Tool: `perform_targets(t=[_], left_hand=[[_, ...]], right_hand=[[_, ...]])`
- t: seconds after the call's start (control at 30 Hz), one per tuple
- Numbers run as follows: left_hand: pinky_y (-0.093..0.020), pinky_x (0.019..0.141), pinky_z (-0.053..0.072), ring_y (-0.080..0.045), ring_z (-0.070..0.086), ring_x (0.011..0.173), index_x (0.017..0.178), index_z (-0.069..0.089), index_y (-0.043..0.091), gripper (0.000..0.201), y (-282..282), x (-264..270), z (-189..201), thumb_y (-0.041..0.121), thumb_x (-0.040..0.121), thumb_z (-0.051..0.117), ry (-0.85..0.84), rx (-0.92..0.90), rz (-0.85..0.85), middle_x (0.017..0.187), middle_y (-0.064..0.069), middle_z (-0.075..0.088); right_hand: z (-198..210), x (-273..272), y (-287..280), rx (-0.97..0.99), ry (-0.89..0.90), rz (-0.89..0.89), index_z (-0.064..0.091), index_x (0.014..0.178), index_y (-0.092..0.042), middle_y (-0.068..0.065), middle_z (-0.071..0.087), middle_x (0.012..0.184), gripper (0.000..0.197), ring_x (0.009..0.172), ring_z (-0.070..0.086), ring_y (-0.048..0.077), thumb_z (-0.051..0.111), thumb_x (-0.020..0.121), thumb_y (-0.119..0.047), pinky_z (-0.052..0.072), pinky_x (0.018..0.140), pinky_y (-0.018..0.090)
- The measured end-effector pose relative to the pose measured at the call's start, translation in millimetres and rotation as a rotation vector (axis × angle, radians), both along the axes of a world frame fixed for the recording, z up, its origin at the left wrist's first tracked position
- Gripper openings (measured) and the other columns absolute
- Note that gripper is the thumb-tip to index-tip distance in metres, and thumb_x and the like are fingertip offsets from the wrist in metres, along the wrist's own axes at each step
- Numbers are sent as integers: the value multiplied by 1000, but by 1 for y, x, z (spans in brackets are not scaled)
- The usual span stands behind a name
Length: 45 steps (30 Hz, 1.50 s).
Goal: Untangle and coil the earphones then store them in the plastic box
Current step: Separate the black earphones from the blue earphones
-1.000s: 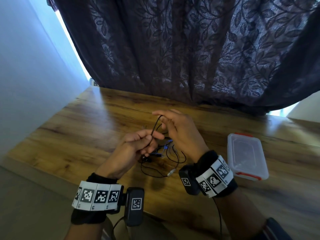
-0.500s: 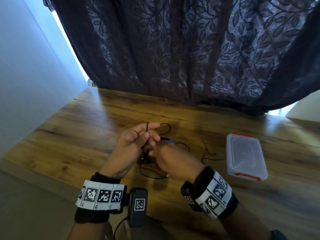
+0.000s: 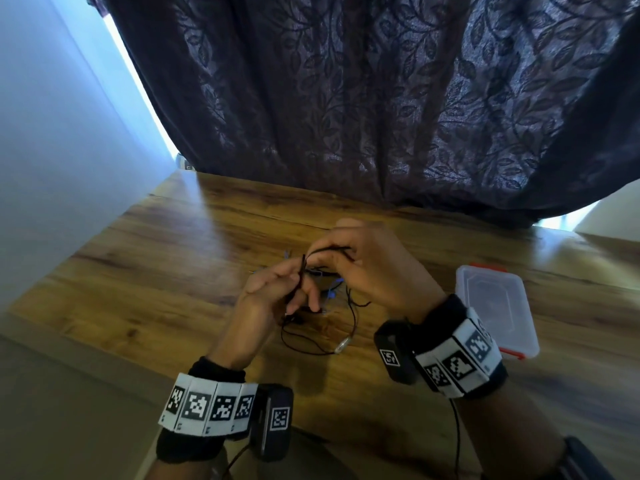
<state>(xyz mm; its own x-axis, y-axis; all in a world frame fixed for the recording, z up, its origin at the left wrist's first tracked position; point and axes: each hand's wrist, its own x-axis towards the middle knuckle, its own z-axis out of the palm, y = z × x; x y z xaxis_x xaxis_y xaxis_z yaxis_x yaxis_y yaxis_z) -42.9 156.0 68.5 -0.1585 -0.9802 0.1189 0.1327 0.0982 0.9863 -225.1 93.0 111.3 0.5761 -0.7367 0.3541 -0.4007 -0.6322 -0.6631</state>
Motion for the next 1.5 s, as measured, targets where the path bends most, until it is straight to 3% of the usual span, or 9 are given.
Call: perform_targets(t=[0.33, 0.57, 0.7, 0.83, 0.97, 1.07, 1.2, 1.4, 1.5], left_hand=[[-20, 66, 52, -14, 71, 80, 132, 54, 7, 35, 5, 2, 6, 0, 98, 46, -220, -117, -15, 110, -12, 74], [-26, 69, 55, -18, 69, 72, 137, 49, 6, 40, 7, 0, 11, 8, 97, 46, -130, -90, -106, 96, -13, 74], [-25, 72, 55, -18, 71, 77, 143, 44, 4, 44, 3, 1, 14, 4, 99, 47, -50, -120, -18, 112, -11, 74], [-24, 90, 55, -20, 70, 110, 154, 24, 10, 60, -5, 8, 3, -1, 99, 45, -213, -160, 107, 133, -7, 65], [-10, 81, 48, -4, 69, 85, 150, 34, 15, 51, 0, 13, -7, 10, 101, 43, -406, -108, 79, 101, 6, 73], [-18, 72, 47, -14, 56, 61, 138, 54, 11, 36, 5, 9, -3, 11, 106, 36, -248, -89, -1, 86, -7, 72], [-25, 67, 44, -16, 46, 57, 136, 59, 15, 42, 4, 4, 5, 17, 98, 42, -59, -8, -69, 78, -12, 65], [-23, 67, 45, -15, 48, 55, 136, 56, 6, 42, 6, 6, 6, 12, 96, 45, -14, 25, -131, 76, -7, 65], [-24, 70, 50, -16, 57, 62, 142, 48, 3, 45, 4, 5, 10, 9, 98, 44, 36, -50, -58, 87, -6, 69]], right_hand=[[-13, 6, -5, -12, -258, -103, 79, 88, -17, -8, 66, 85, 3, 75, 61, 9, 79, 85, -19, 41, 67, 12], [-17, 6, -12, 30, -346, -150, 80, 88, -17, -5, 70, 86, 4, 80, 67, 9, 76, 87, -16, 49, 71, 17], [-41, 14, 4, 282, -108, -75, 74, 104, -21, -2, 74, 103, 19, 91, 66, 0, 57, 100, -12, 53, 82, 22], [-39, 15, 31, 281, 280, 260, 69, 101, -15, -3, 69, 75, 18, 66, 62, 2, 52, 104, -23, 52, 65, 20], [-11, 4, 23, 176, 139, 213, 72, 101, -18, -12, 65, 73, 14, 67, 65, 2, 59, 100, -22, 56, 65, 22], [-1, -1, 1, 64, -65, 49, 78, 95, -16, -8, 74, 84, 10, 78, 69, 2, 68, 94, -18, 55, 74, 21], [-13, 8, -17, 118, -266, -82, 78, 86, -25, -6, 71, 86, 4, 82, 70, 10, 77, 86, -22, 58, 78, 39], [-34, 13, -13, 312, -391, -172, 77, 98, -22, -7, 74, 92, 12, 68, 64, -2, 66, 96, -18, 50, 61, 17], [-43, 17, 3, 376, -172, -95, 72, 98, -18, -5, 70, 82, 24, 67, 64, 1, 50, 103, -10, 51, 66, 22]])
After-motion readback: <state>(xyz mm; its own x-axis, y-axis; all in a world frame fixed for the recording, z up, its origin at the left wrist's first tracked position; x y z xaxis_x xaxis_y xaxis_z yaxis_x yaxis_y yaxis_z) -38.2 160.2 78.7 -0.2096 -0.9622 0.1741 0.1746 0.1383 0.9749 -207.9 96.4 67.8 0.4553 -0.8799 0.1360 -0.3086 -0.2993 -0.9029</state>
